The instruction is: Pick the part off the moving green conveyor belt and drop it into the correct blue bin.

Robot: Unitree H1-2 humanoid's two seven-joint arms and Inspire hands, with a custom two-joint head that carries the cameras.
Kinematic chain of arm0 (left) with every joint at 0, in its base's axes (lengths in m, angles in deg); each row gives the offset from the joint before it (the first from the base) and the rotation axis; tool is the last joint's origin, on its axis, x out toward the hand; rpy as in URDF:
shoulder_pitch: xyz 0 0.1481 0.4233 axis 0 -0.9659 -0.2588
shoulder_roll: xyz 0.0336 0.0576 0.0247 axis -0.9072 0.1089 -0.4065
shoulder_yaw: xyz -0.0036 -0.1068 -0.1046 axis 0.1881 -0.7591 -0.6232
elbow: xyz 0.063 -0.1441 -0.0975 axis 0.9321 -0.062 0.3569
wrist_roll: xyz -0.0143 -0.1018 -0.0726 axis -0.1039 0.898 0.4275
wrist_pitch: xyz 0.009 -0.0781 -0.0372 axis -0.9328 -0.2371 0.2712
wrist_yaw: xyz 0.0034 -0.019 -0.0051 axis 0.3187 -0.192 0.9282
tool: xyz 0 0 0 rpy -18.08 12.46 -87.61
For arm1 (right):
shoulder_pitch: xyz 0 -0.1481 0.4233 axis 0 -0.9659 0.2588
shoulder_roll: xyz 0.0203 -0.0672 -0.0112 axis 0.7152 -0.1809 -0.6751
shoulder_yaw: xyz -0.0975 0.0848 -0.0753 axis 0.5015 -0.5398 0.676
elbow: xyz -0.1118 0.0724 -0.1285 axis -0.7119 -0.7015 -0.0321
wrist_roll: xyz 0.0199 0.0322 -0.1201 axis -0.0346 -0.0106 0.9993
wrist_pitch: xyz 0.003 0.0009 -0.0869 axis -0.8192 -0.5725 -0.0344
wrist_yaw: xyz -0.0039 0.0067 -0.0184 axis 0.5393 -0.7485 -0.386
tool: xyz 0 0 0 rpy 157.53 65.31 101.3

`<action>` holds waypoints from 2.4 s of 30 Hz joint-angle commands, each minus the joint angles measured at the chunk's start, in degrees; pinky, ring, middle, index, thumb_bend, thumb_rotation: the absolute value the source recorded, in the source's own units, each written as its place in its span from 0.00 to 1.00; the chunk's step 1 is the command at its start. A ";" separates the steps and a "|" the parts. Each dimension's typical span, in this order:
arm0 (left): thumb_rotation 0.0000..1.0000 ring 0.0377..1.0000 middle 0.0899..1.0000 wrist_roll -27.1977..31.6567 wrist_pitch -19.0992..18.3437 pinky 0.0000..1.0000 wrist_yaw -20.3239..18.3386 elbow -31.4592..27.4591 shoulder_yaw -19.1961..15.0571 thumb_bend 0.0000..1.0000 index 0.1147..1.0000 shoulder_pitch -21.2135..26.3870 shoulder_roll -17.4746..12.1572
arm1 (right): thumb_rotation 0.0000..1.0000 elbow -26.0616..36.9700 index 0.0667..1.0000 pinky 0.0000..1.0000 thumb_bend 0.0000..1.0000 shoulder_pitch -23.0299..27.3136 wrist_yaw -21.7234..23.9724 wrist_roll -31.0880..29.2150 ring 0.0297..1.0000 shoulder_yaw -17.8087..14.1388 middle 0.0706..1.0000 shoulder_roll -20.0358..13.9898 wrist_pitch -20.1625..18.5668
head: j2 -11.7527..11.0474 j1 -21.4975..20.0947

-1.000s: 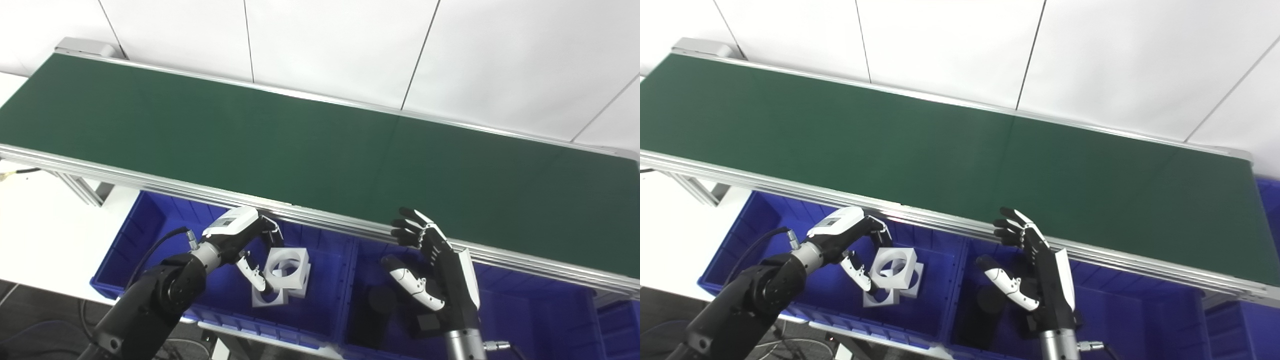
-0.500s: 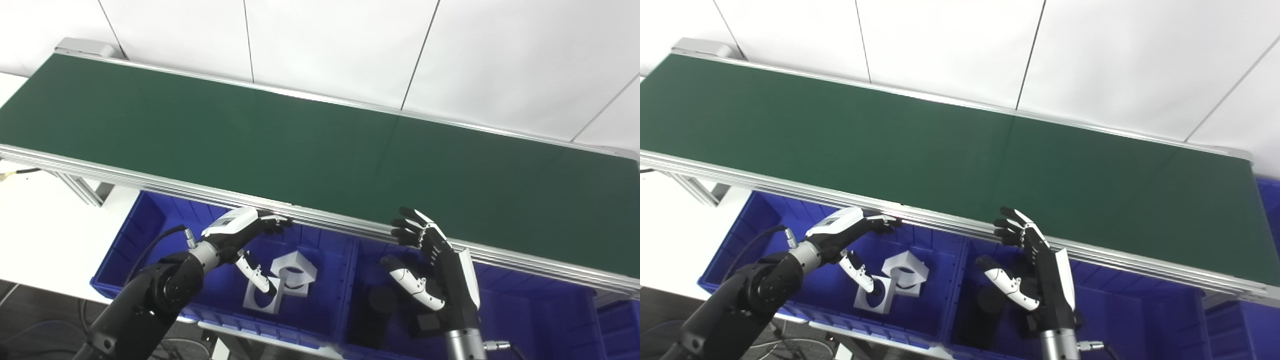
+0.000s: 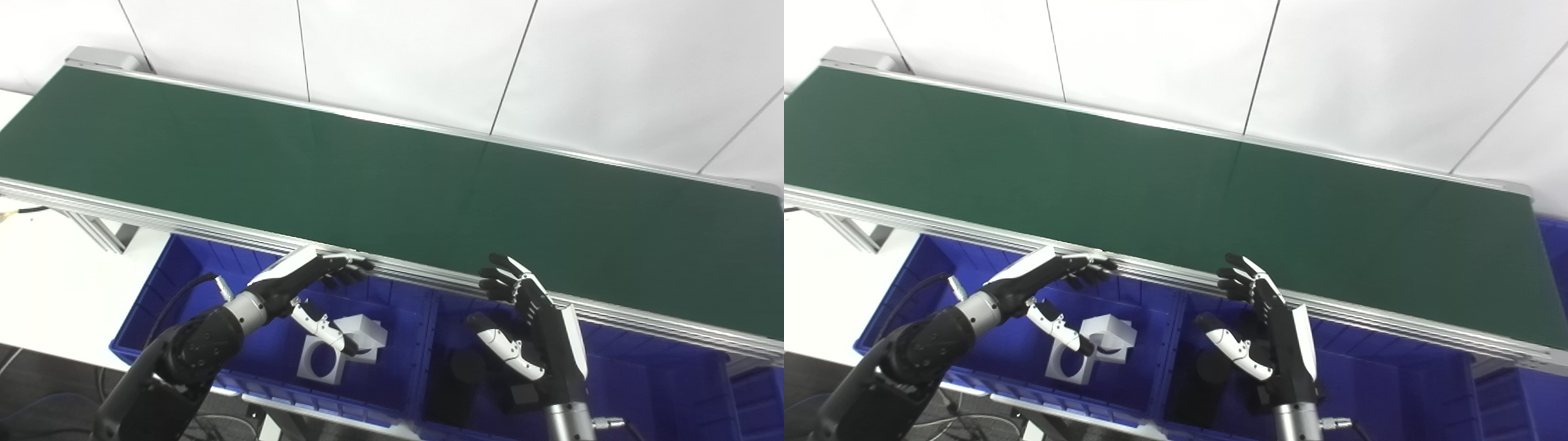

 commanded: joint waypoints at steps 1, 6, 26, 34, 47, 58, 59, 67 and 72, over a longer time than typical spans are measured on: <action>0.27 0.80 0.82 3.69 1.60 0.73 -0.94 -2.53 -0.61 1.00 0.83 0.56 -0.80 | 0.49 0.62 0.81 0.68 0.65 0.30 -0.14 -0.35 0.70 0.06 0.73 0.41 1.70 | 0.08 0.02; 0.30 0.83 0.84 10.89 0.33 0.81 -2.08 -6.04 -2.08 1.00 0.84 -0.49 -0.17 | 0.48 -0.60 0.81 0.69 0.65 0.23 -0.42 0.08 0.71 0.26 0.73 0.53 2.45 | -2.12 -1.28; 0.88 0.81 0.82 20.40 15.33 0.80 6.21 4.34 -3.25 0.79 0.83 -1.59 16.93 | 0.49 -6.68 0.82 0.71 0.63 0.16 -1.59 0.74 0.73 0.27 0.75 0.26 7.98 | -9.47 -5.13; 0.93 0.80 0.80 19.75 21.62 0.78 6.95 13.26 -2.71 0.76 0.82 -2.29 18.29 | 0.53 -7.35 0.83 0.73 0.65 -0.44 -1.06 0.81 0.75 0.46 0.77 -0.47 6.89 | -10.98 -8.00; 0.91 0.80 0.79 21.45 26.25 0.79 5.80 22.89 -4.66 0.76 0.83 0.29 15.30 | 0.52 -13.27 0.82 0.71 0.65 1.44 -5.40 4.44 0.74 0.56 0.76 2.09 10.02 | -15.09 -25.15; 0.89 0.80 0.78 23.50 27.25 0.80 4.47 26.86 -6.32 0.83 0.82 3.12 14.20 | 0.59 -17.71 0.83 0.71 0.64 4.17 -8.35 8.17 0.75 0.64 0.77 3.83 9.30 | -15.07 -31.81; 0.89 0.80 0.78 23.82 27.32 0.80 4.17 27.13 -6.39 0.81 0.82 3.37 14.09 | 0.60 -17.85 0.83 0.71 0.65 4.30 -8.50 8.25 0.75 0.66 0.77 3.97 9.02 | -15.07 -31.81; 0.85 0.80 0.78 26.06 27.24 0.81 1.90 29.22 -6.77 0.79 0.83 5.58 13.99 | 0.60 -21.25 0.83 0.73 0.65 5.79 -10.96 9.19 0.76 0.52 0.78 4.45 10.31 | -14.96 -34.94; 0.85 0.78 0.76 23.04 28.60 0.77 3.11 26.76 -5.77 0.78 0.81 4.51 14.59 | 0.62 -19.33 0.83 0.72 0.65 4.44 -10.72 8.56 0.76 0.25 0.78 3.22 10.04 | -13.04 -27.28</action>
